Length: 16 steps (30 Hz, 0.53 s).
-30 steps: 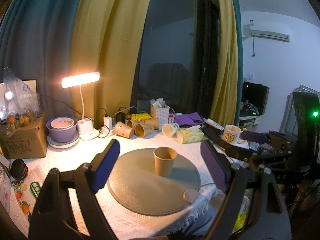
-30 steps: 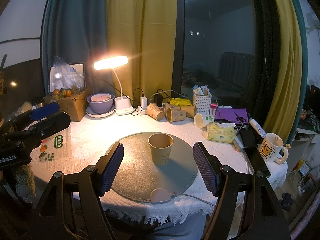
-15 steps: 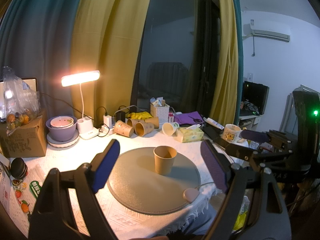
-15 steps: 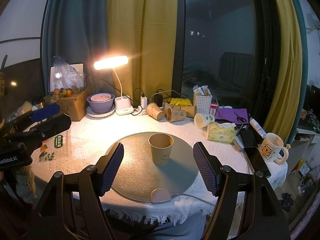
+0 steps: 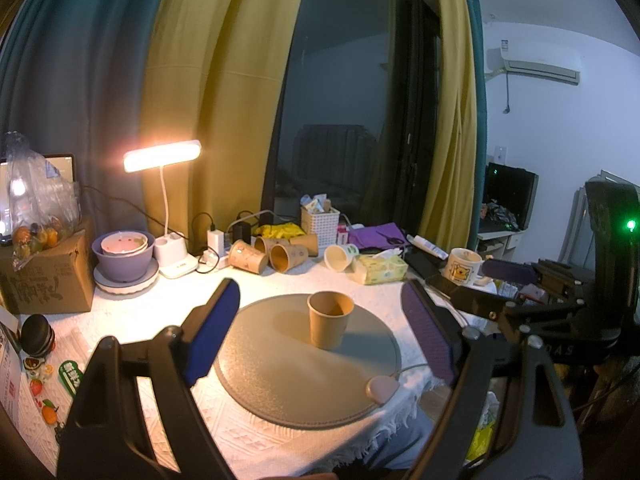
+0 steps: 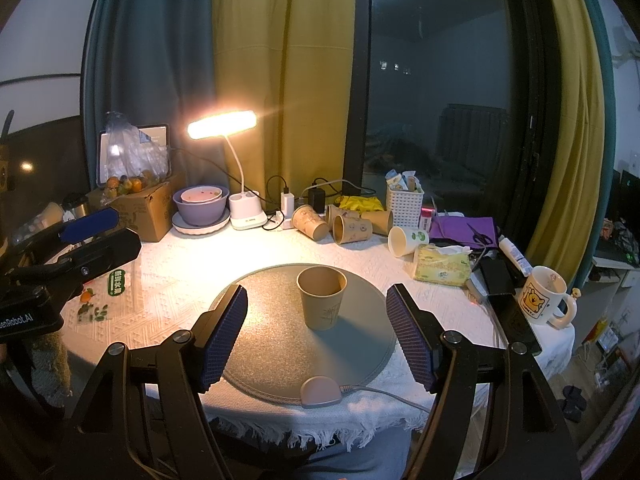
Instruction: Flip cup upright
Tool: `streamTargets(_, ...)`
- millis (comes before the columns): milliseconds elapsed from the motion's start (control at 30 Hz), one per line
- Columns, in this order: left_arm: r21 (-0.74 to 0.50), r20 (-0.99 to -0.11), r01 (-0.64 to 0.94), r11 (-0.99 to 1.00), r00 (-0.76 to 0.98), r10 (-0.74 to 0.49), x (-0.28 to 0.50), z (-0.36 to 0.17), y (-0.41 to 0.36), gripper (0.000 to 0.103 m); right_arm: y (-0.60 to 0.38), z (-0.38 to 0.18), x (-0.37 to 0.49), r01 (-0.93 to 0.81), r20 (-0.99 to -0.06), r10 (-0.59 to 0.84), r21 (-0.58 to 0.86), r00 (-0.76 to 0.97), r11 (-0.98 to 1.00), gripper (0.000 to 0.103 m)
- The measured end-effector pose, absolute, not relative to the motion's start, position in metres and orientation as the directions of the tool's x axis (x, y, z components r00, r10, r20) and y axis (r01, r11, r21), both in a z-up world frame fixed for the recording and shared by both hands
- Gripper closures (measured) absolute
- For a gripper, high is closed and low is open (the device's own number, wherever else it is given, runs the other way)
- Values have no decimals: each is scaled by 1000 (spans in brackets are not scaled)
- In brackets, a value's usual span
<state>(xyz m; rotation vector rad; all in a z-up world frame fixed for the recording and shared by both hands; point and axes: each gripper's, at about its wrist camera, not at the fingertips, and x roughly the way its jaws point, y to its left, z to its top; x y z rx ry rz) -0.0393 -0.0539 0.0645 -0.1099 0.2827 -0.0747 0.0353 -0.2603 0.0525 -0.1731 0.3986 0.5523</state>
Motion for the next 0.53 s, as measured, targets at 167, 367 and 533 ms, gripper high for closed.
streamTargets(167,-119,-275,58,991,957,-89,-39,64,-54,19,-260,53,35,-540,-413,474,-54,778,840,28)
streamTargets(367,-113,-282,63,992,955,-93,-40,62,-57,19,-260,53,35,-541,-413,474,-53,777,840,28)
streamTargets(533,-139,-301,108,984,942,-146,-31,52,-62,19,-259,49,36,-542,-415,473,-58,777,839,28)
